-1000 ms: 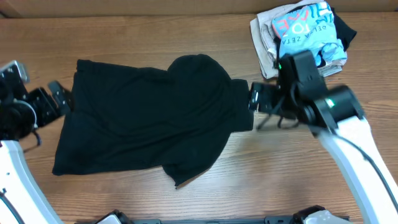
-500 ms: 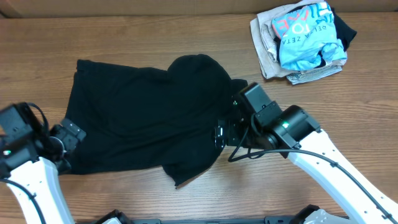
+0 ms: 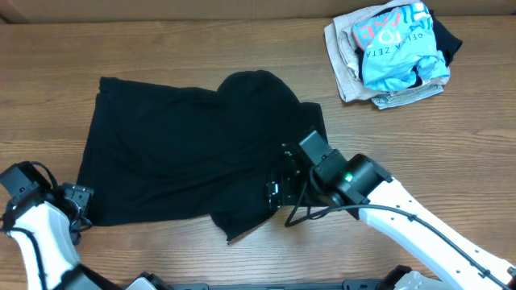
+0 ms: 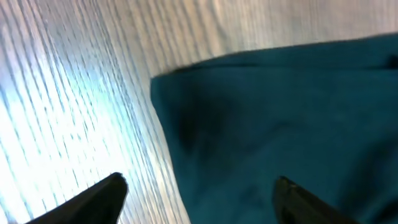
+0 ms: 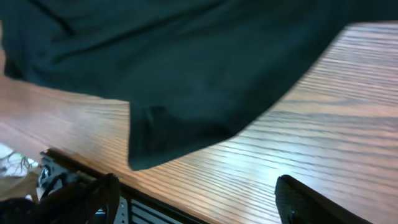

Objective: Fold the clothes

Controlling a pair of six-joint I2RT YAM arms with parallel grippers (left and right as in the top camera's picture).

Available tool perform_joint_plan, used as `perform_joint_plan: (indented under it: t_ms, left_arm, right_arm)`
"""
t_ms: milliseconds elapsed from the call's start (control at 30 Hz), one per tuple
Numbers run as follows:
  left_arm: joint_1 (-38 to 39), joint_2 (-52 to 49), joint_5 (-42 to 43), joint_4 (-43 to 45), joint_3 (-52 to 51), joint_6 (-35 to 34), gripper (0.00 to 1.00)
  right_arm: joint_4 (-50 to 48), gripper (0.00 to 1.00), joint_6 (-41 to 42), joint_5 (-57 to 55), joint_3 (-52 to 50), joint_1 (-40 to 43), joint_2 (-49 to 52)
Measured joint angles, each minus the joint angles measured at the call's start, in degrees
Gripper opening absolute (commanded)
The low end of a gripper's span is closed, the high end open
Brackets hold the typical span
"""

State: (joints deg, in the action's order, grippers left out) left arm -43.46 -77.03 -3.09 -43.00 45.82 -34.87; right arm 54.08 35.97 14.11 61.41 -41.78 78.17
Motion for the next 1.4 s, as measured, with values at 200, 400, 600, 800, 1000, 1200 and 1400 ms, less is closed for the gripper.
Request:
perform_joint_plan:
  t_ms: [200, 400, 600, 800, 1000, 1200, 1400]
  left_arm:
    - [-0.15, -7.5, 0.04, 1.55, -0.11, 1.46, 0.73]
    - [-0.15, -12.61, 0.0, 3.96, -0.2, 3.65, 0.64]
    - [-0.15, -14.34, -1.66, 6.16, -0.22, 4.07, 0.47]
    - [-0.13, -15.34, -2.08, 7.74, -0.2, 4.81, 0.04]
    - [-0.13, -16.0, -2.12, 7.69, 0.39, 5.07, 0.04]
    - [-0.13, -16.15, -2.1, 7.61, 0.52, 5.07, 0.04]
    - [-0.13, -16.15, -2.1, 7.61, 0.55, 5.07, 0.04]
  right_arm:
    - [-2.19, 0.82, 0.04, 0.37, 0.0, -3.78, 1.68]
    - [-2.64, 0.8, 0.04, 0.74, -0.02, -5.22, 4.37]
    - [-2.78, 0.78, 0.02, 1.14, -0.02, -5.25, 4.72]
    - [-4.44, 0.71, 0.44, 2.03, -0.02, -5.99, 4.96]
    - [-7.26, 0.69, 2.01, 2.43, -0.02, -10.38, 8.96]
    - [-11.56, 0.69, 1.03, 3.1, -0.02, -15.52, 13.86]
    - [-13.11, 0.7, -0.87, 3.48, -0.02, -17.57, 15.37]
